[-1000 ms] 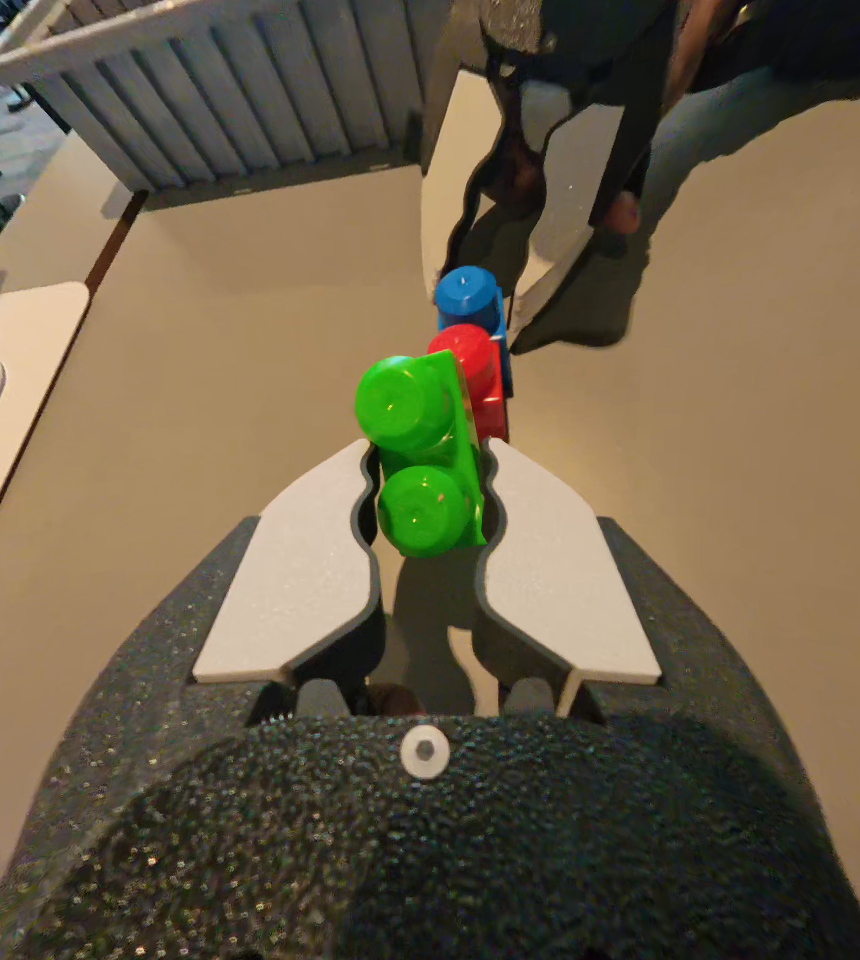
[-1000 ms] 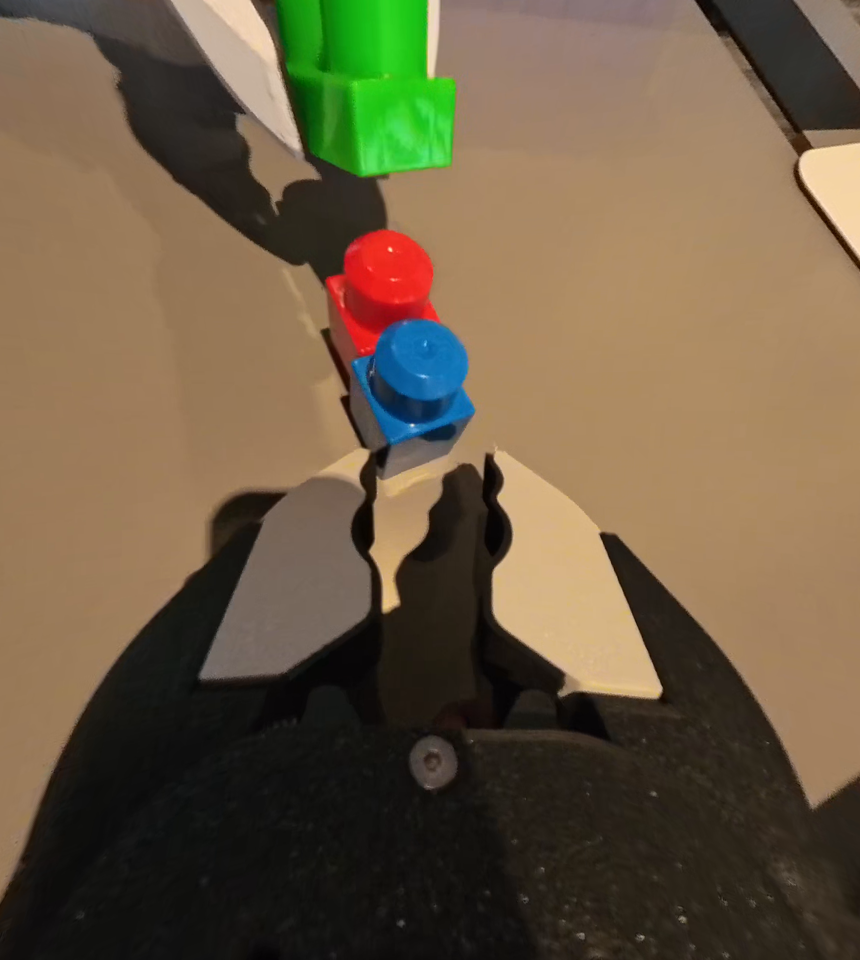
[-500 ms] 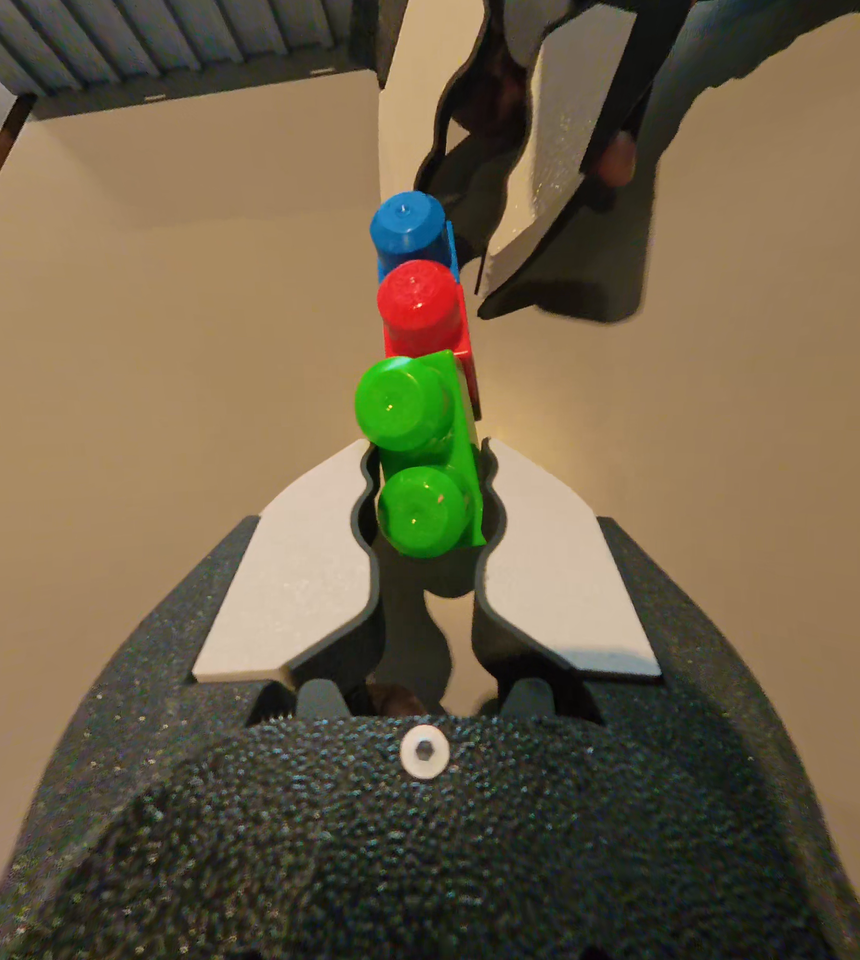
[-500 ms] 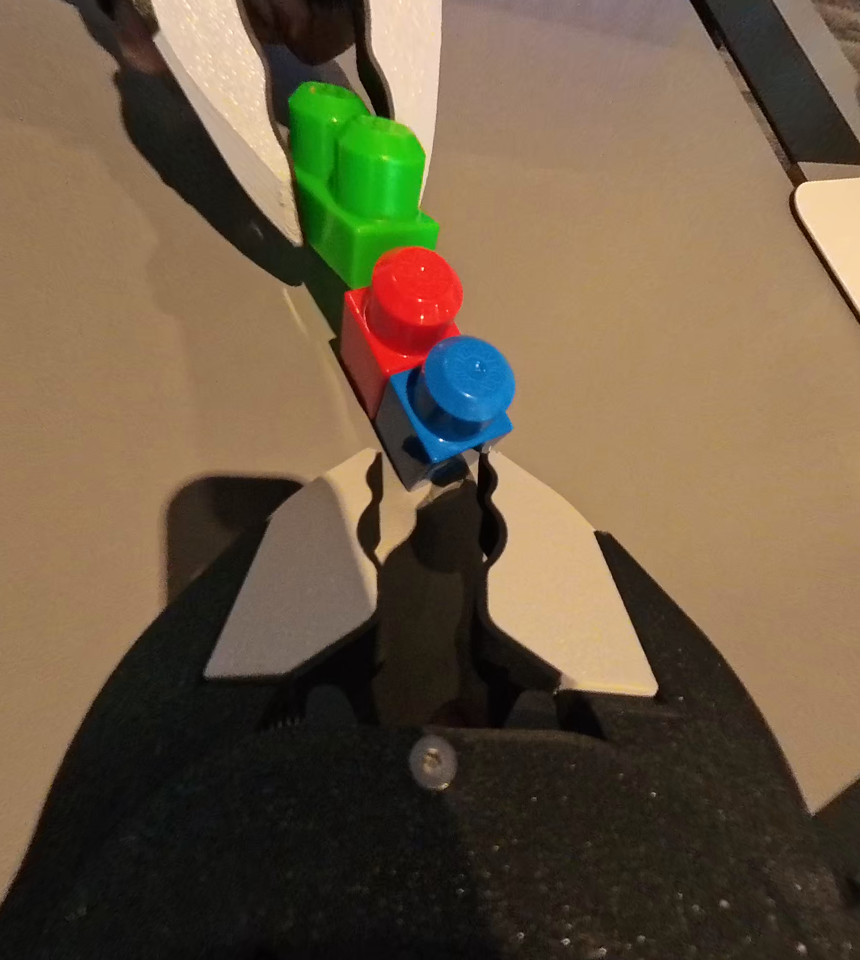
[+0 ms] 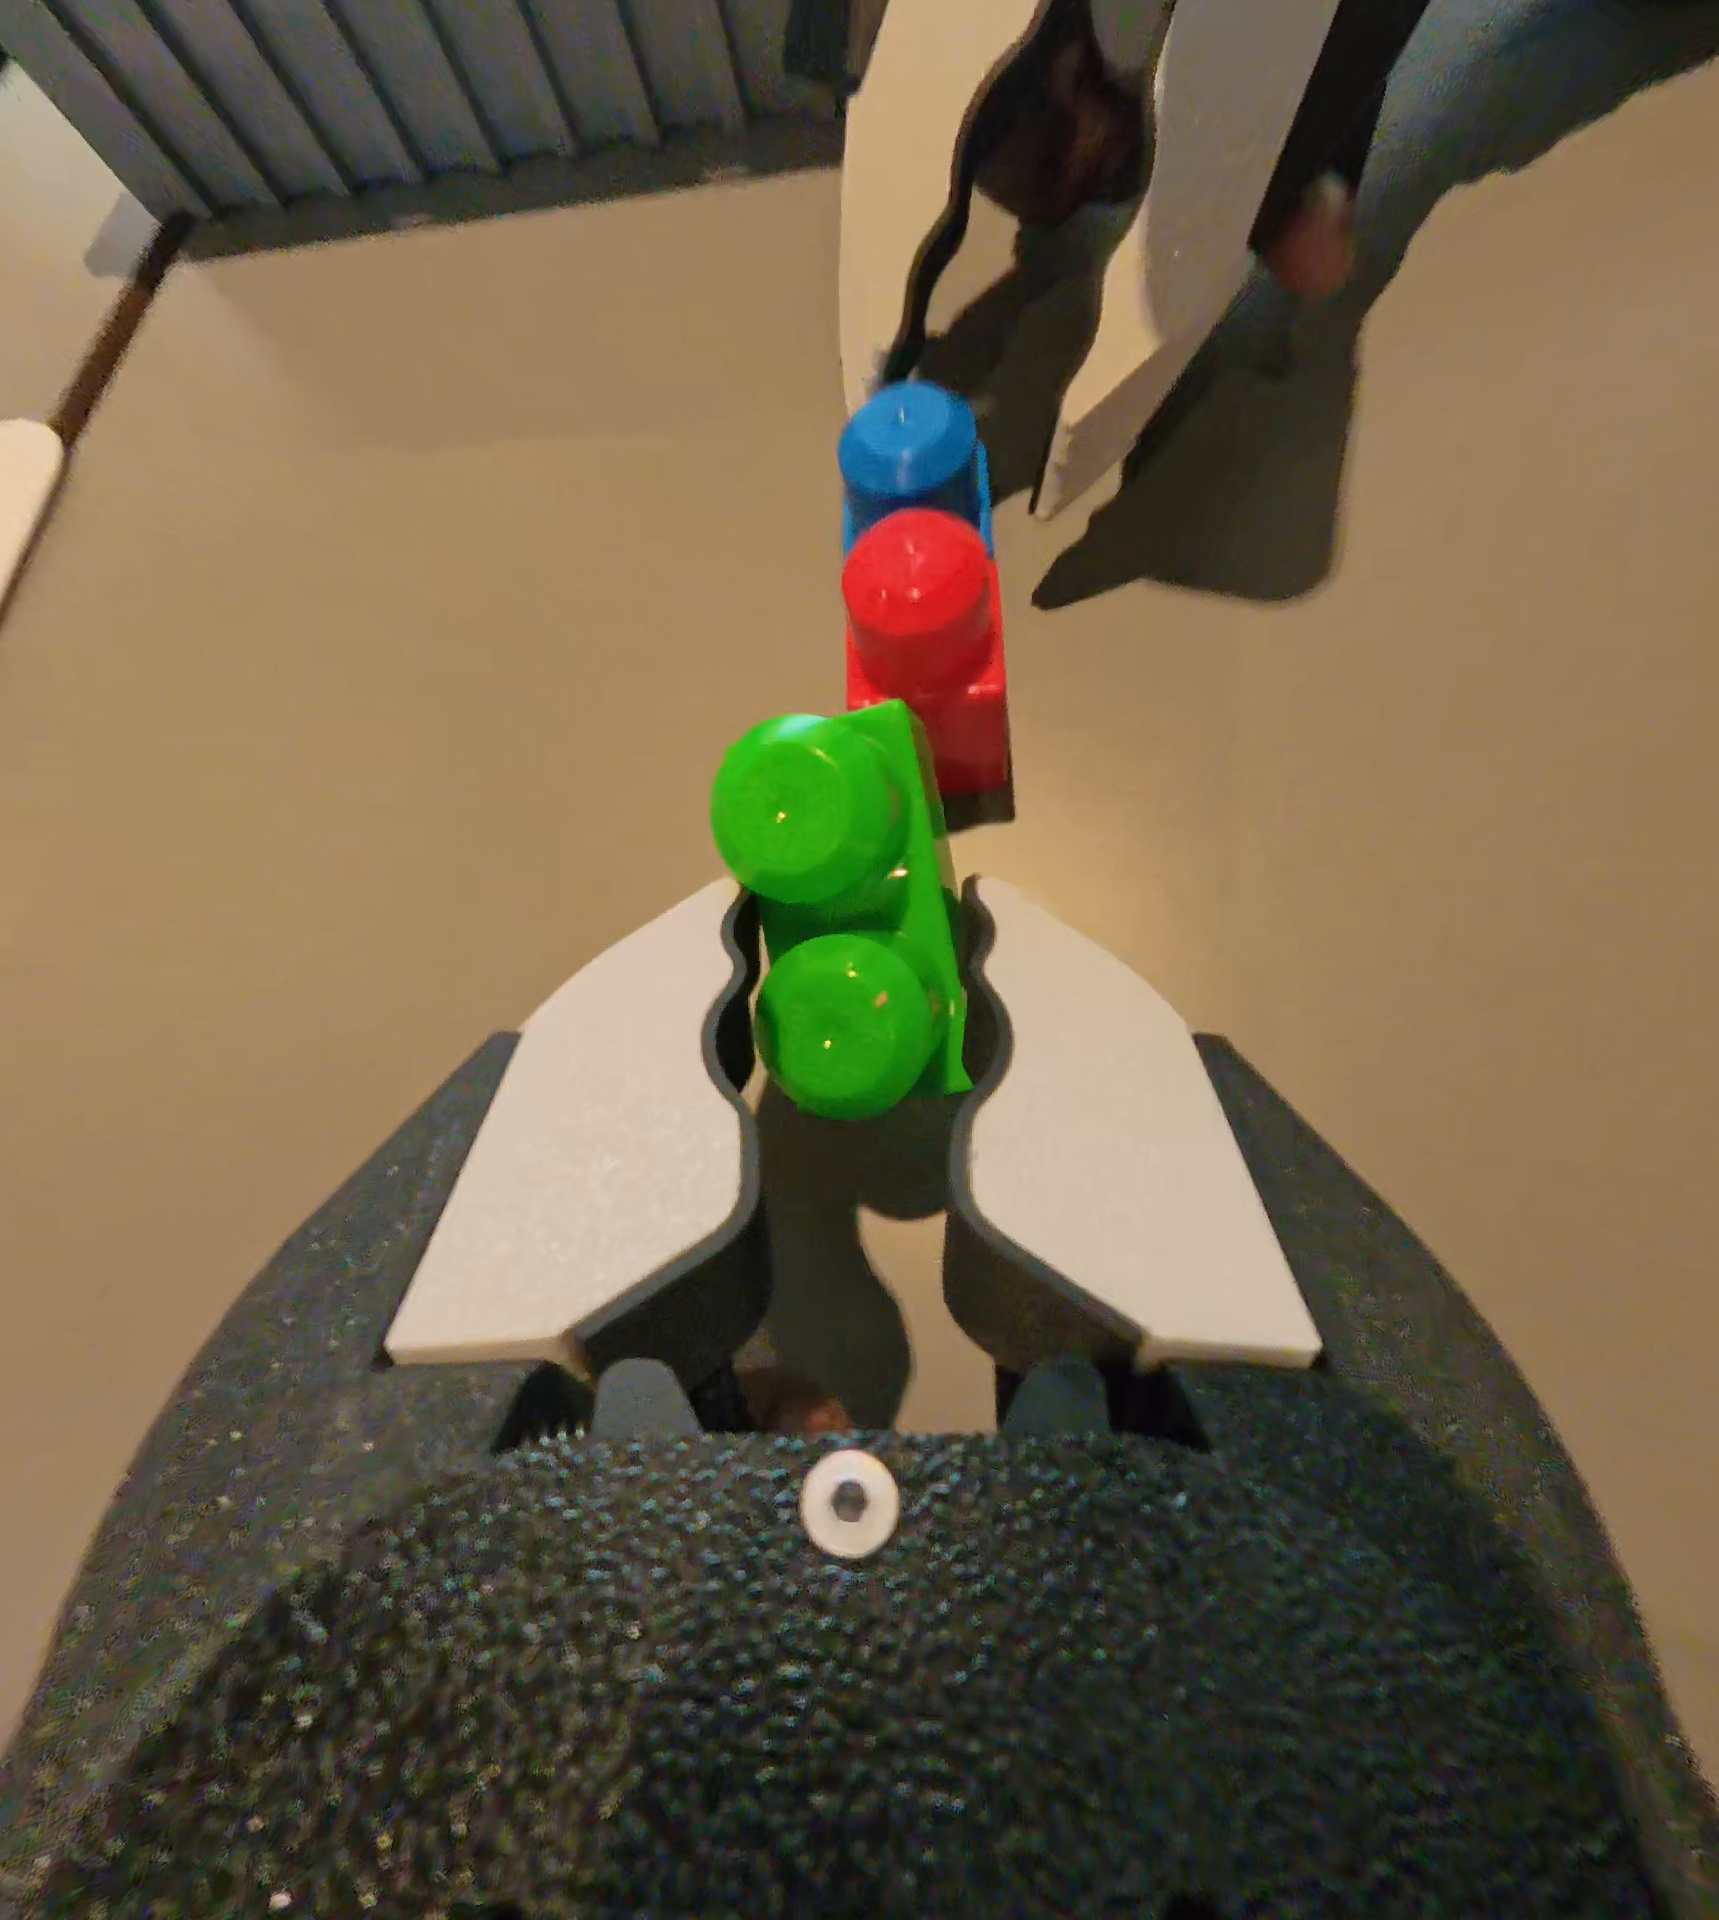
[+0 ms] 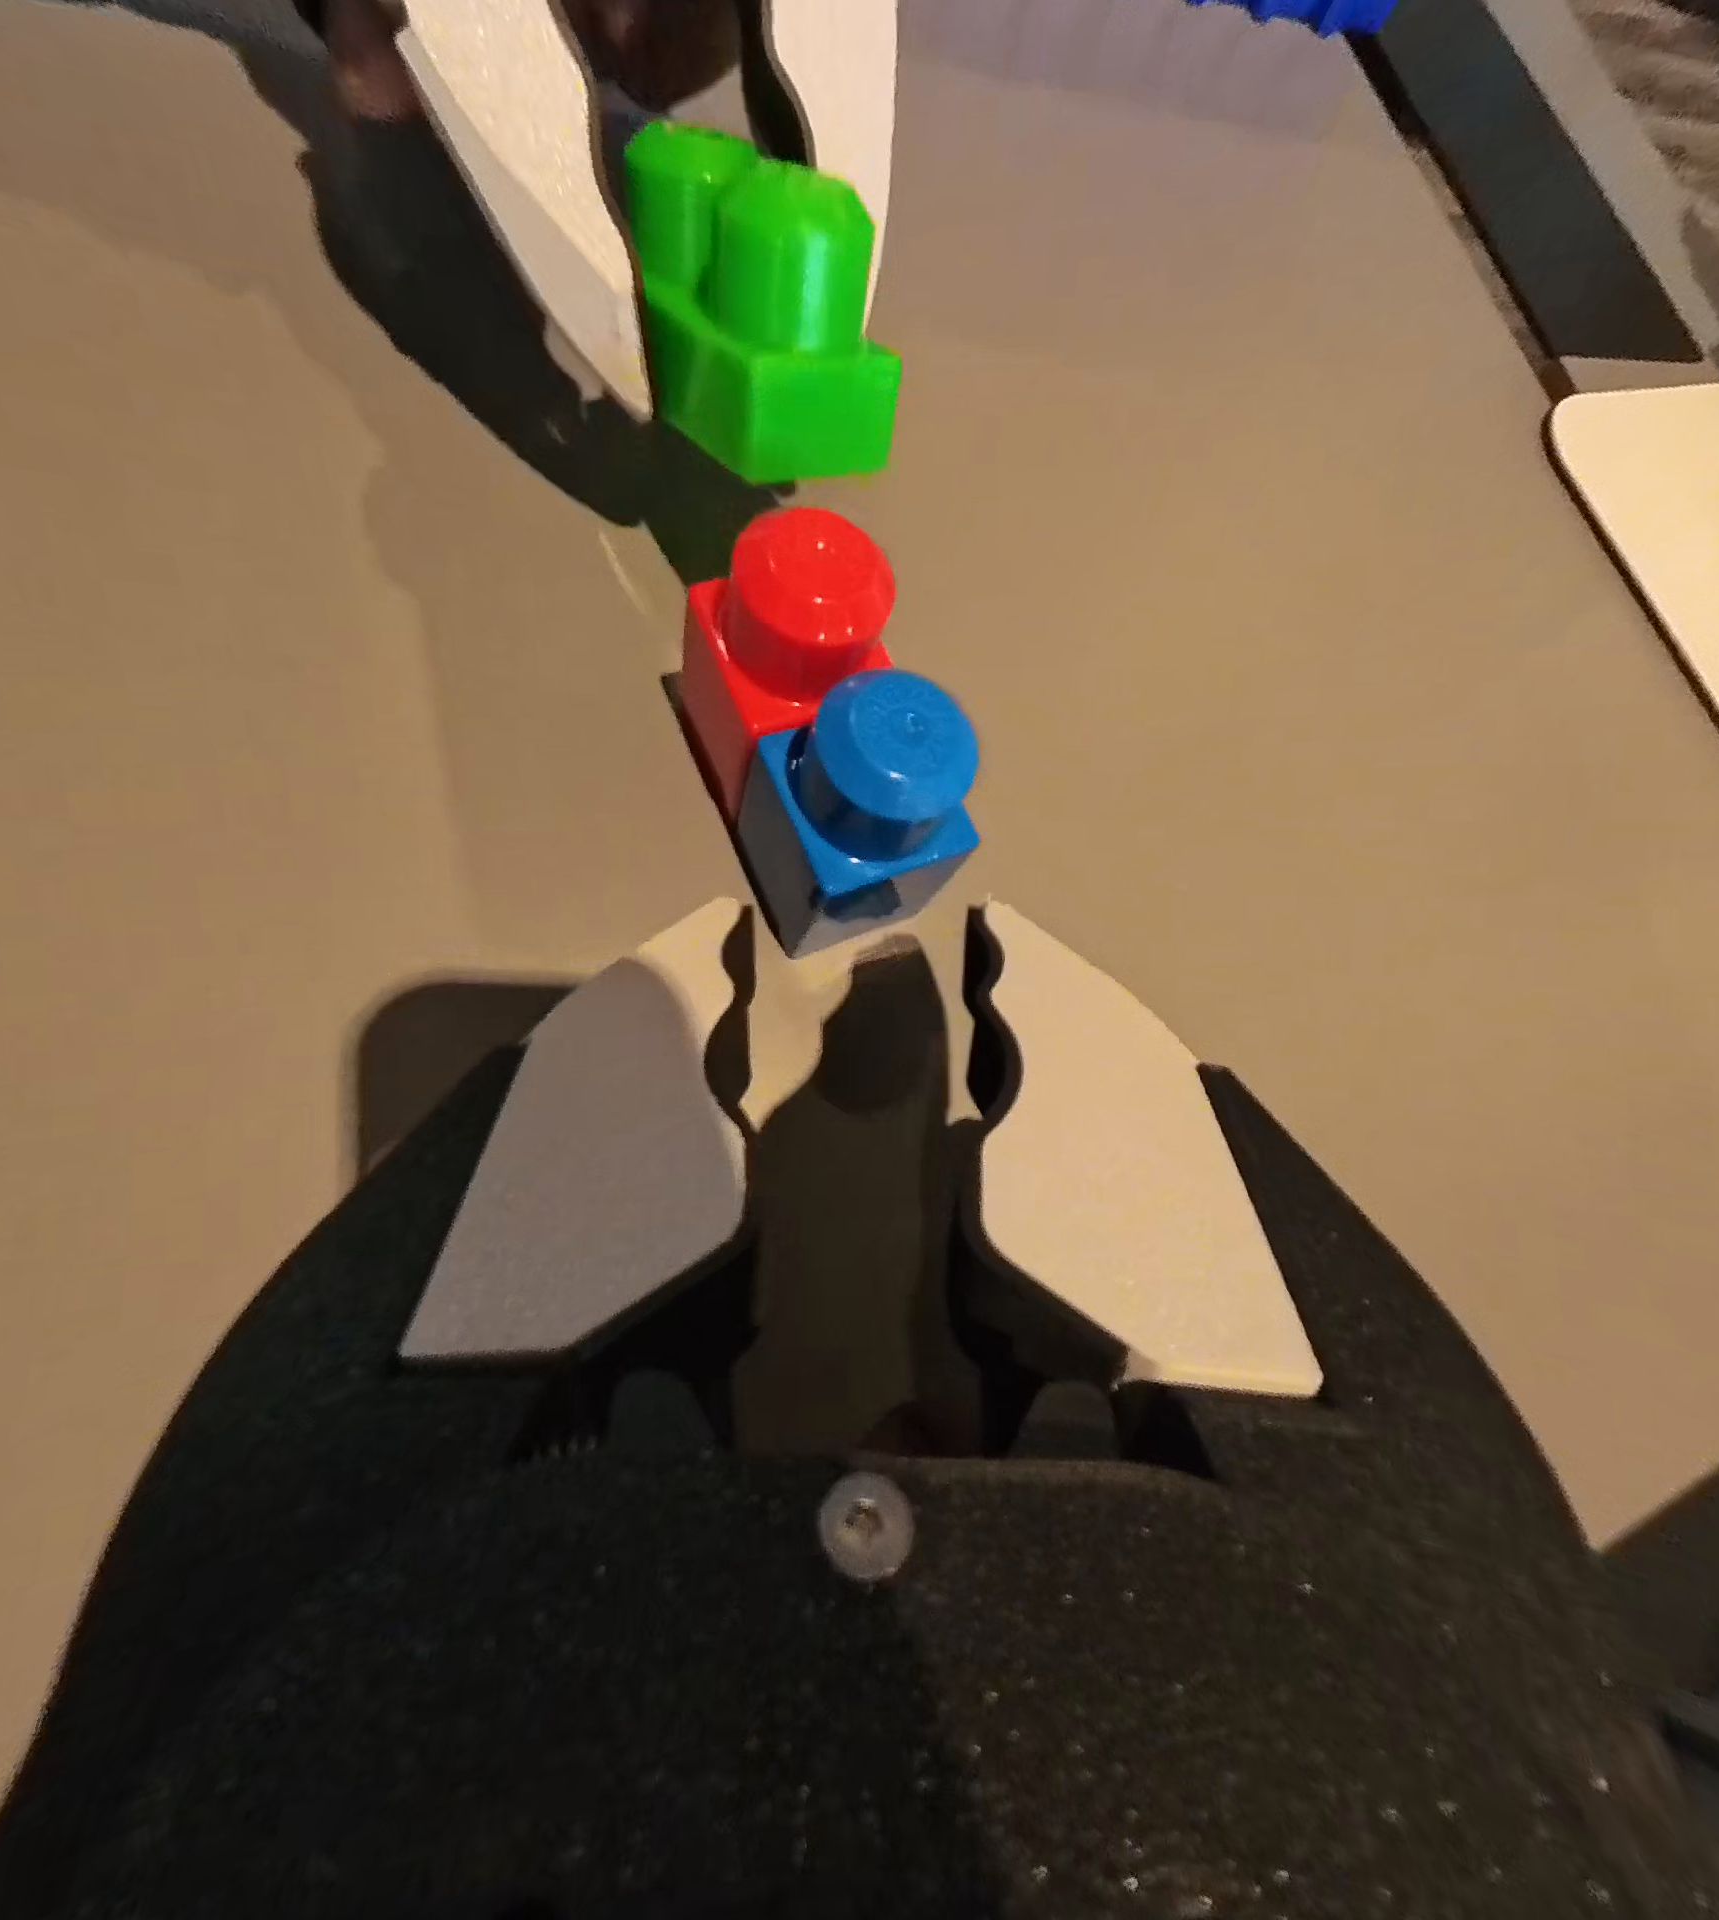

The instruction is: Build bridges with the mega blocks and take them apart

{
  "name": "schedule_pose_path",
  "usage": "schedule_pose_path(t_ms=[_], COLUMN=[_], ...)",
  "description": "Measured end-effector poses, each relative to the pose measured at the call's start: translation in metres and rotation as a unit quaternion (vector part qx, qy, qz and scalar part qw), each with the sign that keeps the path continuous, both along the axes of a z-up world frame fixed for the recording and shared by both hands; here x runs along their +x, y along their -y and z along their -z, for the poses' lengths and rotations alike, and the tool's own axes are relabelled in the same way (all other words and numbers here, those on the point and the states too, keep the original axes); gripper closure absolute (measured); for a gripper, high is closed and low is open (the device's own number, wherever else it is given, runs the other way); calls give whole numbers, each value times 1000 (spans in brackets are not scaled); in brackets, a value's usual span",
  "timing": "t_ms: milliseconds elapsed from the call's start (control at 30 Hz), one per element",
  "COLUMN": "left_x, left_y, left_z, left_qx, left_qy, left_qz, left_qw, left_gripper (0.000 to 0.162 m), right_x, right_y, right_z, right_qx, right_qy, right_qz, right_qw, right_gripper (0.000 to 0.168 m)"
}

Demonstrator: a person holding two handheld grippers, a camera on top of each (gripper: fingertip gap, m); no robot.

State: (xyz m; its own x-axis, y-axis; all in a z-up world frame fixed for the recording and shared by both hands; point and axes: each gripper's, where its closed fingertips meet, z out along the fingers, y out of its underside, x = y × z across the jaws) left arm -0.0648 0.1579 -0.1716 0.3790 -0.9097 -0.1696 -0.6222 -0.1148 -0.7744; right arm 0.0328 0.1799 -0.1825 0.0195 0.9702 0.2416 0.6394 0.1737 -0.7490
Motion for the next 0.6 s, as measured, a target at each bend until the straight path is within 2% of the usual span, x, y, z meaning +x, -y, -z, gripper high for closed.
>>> schedule_pose_path(t_ms=[133,300,467,600], left_x=[11,42,59,65], left_y=[2,-6,-20,-24], left_z=[-31,-49,-38,-33], left_qx=[11,1,-21,-28], left_qy=[40,3,-83,-112], left_qz=[10,27,30,34], left_qw=[999,1000,996,993], left_gripper=[126,126,126,126], right_x=[1,-8,-10,-8], right_y=[1,9,10,8], right_z=[-23,-45,-39,-35], right_qx=[-15,-38,-30,-42], right_qy=[-47,-103,-112,-119], right_qz=[-9,-35,-48,-53], right_qw=[999,993,992,991], right_gripper=[126,122,114,108])
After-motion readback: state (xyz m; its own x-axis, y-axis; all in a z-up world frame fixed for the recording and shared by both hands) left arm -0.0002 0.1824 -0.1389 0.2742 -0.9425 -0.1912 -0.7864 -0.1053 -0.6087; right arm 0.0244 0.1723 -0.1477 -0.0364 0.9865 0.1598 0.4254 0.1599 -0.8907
